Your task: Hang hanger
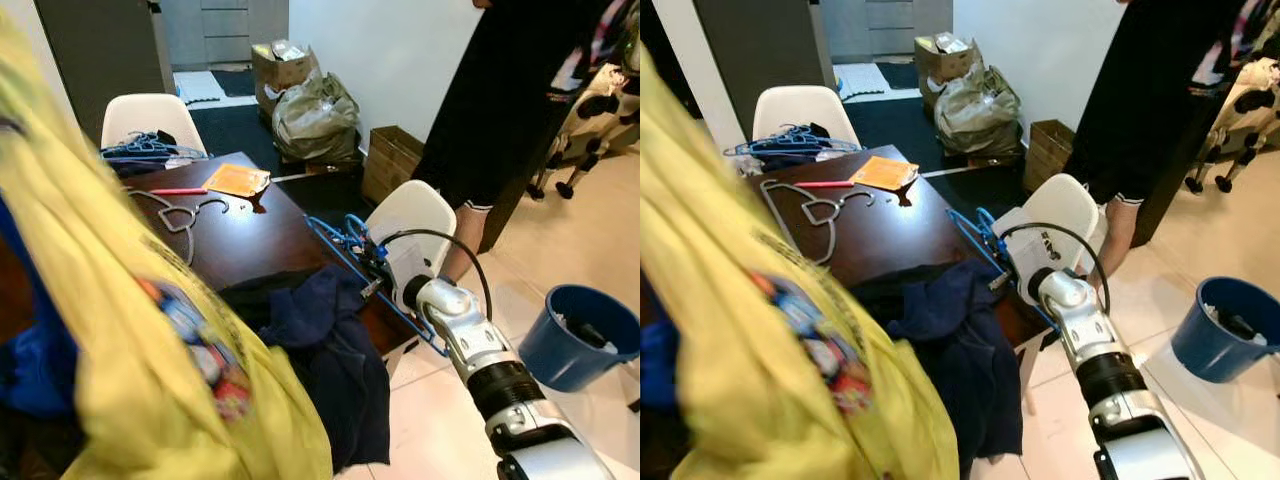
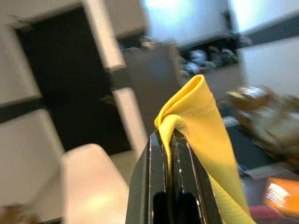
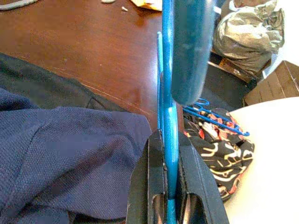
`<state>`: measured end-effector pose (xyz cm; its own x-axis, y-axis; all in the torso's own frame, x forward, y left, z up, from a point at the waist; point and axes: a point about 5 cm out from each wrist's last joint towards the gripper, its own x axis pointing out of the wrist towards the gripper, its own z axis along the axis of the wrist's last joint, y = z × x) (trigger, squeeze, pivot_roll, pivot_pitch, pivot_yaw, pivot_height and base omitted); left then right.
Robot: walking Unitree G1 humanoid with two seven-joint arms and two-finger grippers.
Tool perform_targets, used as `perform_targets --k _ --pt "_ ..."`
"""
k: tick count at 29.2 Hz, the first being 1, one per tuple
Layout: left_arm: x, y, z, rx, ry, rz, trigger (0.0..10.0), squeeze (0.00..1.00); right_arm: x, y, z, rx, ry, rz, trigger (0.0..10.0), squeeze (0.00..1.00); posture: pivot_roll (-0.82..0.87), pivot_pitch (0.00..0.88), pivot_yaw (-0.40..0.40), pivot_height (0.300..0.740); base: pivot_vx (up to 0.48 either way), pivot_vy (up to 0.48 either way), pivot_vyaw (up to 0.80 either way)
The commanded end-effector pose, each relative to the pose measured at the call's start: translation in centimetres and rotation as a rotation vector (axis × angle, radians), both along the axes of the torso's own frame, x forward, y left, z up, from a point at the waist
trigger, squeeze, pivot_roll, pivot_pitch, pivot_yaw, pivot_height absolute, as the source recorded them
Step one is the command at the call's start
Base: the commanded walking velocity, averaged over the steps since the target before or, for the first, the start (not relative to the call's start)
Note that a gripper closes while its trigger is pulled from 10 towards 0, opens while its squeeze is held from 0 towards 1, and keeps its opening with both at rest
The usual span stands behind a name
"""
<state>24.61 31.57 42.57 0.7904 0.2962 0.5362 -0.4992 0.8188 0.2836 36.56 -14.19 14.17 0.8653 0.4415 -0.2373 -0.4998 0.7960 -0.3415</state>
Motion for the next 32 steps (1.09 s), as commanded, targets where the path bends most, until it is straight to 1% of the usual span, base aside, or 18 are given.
perform_targets --k 1,2,3,6,10,11,12,13,15,17,18,20,21,22,23,24,30,32 --pt "-0.5 2.0 1.7 0.041 -0.059 0.089 0.0 0.00 0.0 0.1 0.1 0.005 -0.009 -0.002 10.0 0.00 0.11 0.000 -0.036 0.740 0.000 0.000 0.00" --pt "-0.5 2.0 1.7 0.041 -0.059 0.089 0.0 0.00 0.0 0.1 0.1 0.005 -0.009 -0.002 10.0 0.00 0.11 0.000 -0.036 0.740 0.000 0.000 0.00" --pt "-0.2 3.2 1.5 0.042 -0.046 0.142 0.0 0.00 -0.1 0.1 -0.1 0.007 -0.009 -0.003 10.0 0.00 0.10 0.000 -0.034 0.740 0.000 0.000 0.00" --pt "0.0 3.7 1.1 0.035 -0.035 0.161 0.0 0.00 -0.2 0.1 -0.1 0.007 -0.009 -0.004 10.0 0.00 0.10 0.000 -0.034 0.740 0.000 0.000 0.00" --pt "0.6 6.1 -1.3 -0.016 0.004 0.252 0.0 0.00 -0.3 -0.1 -0.2 0.003 -0.008 -0.005 10.0 0.00 0.10 0.000 -0.034 0.740 0.000 0.000 0.00" --pt "0.9 6.7 -2.6 -0.033 0.042 0.276 0.0 0.00 -0.3 -0.1 -0.2 0.002 -0.007 -0.004 10.0 0.00 0.10 0.000 -0.033 0.740 0.000 0.000 0.00" --pt "0.9 6.7 -2.6 -0.033 0.042 0.276 0.0 0.00 -0.3 -0.1 -0.2 0.002 -0.007 -0.004 10.0 0.00 0.10 0.000 -0.033 0.740 0.000 0.000 0.00" --pt "1.3 7.7 -5.8 -0.071 0.120 0.305 0.0 0.00 -0.3 -0.1 -0.3 0.000 -0.006 -0.001 10.0 0.00 0.10 0.000 -0.042 0.740 0.000 0.000 0.00" --pt "1.3 7.7 -5.8 -0.071 0.120 0.305 0.0 0.00 -0.3 -0.1 -0.3 0.000 -0.006 -0.001 10.0 0.00 0.10 0.000 -0.042 0.740 0.000 0.000 0.00" --pt "1.7 8.4 -9.9 -0.119 0.215 0.326 0.0 0.00 -0.4 0.0 -0.3 -0.004 -0.003 0.007 10.0 0.00 0.10 0.000 -0.046 0.740 0.000 0.000 0.00" --pt "1.8 8.7 -12.4 -0.145 0.283 0.338 1.3 0.00 -0.4 0.0 -0.4 -0.008 -0.002 0.012 10.0 0.00 0.10 0.000 -0.046 0.740 0.000 0.000 0.00" --pt "1.8 8.7 -12.4 -0.145 0.283 0.338 1.3 0.00 -0.4 0.0 -0.4 -0.008 -0.002 0.012 10.0 0.00 0.10 0.000 -0.046 0.740 0.000 0.000 0.00" --pt "1.8 8.9 -14.4 -0.166 0.341 0.342 4.8 0.00 -0.5 0.0 -0.3 -0.011 -0.001 0.015 10.0 0.00 0.09 0.000 -0.048 0.740 0.000 0.000 0.00" --pt "1.8 8.9 -16.5 -0.196 0.406 0.322 10.0 0.00 -0.5 0.0 -0.3 -0.013 -0.001 0.016 10.0 0.00 0.09 0.000 -0.048 0.740 0.000 0.000 0.00" --pt "1.8 8.9 -16.5 -0.196 0.406 0.322 10.0 0.00 -0.5 0.0 -0.3 -0.013 -0.001 0.016 10.0 0.00 0.09 0.000 -0.048 0.740 0.000 0.000 0.00" --pt "1.8 8.3 -17.9 -0.217 0.444 0.273 10.0 1.00 -0.5 -0.2 -0.3 -0.017 0.000 0.014 10.0 0.00 0.08 0.000 -0.046 0.740 0.000 0.000 0.00" --pt "1.4 7.3 -18.8 -0.225 0.491 0.194 10.0 1.00 -0.6 -0.7 -0.3 -0.023 0.001 0.006 10.0 0.00 0.07 0.000 -0.045 0.740 0.000 0.000 0.00" --pt "-0.6 8.7 -16.4 -0.149 0.487 0.308 10.0 1.00 -0.7 -1.1 -0.3 -0.029 0.004 0.000 10.0 0.00 0.07 0.000 -0.049 0.740 0.000 0.000 0.00"
